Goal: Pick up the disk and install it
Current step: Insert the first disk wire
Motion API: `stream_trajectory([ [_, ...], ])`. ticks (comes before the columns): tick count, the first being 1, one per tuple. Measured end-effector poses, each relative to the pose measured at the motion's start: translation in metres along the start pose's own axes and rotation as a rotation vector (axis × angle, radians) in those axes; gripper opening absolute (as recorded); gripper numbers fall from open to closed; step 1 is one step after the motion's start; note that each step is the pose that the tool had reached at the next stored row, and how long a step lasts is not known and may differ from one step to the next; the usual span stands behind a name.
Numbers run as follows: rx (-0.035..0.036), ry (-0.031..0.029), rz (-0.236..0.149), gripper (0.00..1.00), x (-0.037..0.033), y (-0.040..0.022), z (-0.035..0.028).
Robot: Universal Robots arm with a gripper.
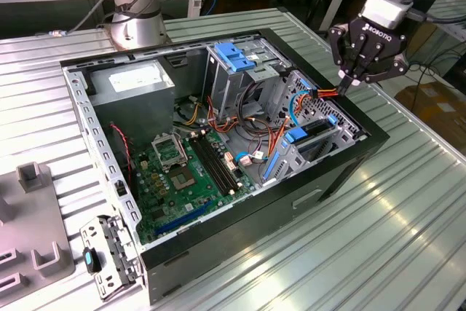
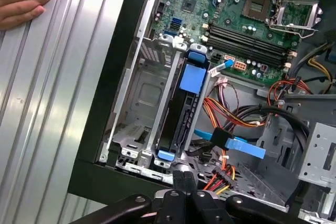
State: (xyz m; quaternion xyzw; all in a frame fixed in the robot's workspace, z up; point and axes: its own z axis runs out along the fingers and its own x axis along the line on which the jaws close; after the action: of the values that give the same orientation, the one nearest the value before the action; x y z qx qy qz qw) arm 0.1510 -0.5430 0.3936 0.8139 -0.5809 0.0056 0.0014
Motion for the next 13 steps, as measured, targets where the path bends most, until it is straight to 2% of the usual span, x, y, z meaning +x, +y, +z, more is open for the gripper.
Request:
stream_trajectory([
  [4,0.0009,-0.0004,-0.085,0.11,0.0000,-0.0002,0.0004],
  [13,0.0010,-0.0005,-0.094,0.11,-0.0051,-0.0143,0.0006],
])
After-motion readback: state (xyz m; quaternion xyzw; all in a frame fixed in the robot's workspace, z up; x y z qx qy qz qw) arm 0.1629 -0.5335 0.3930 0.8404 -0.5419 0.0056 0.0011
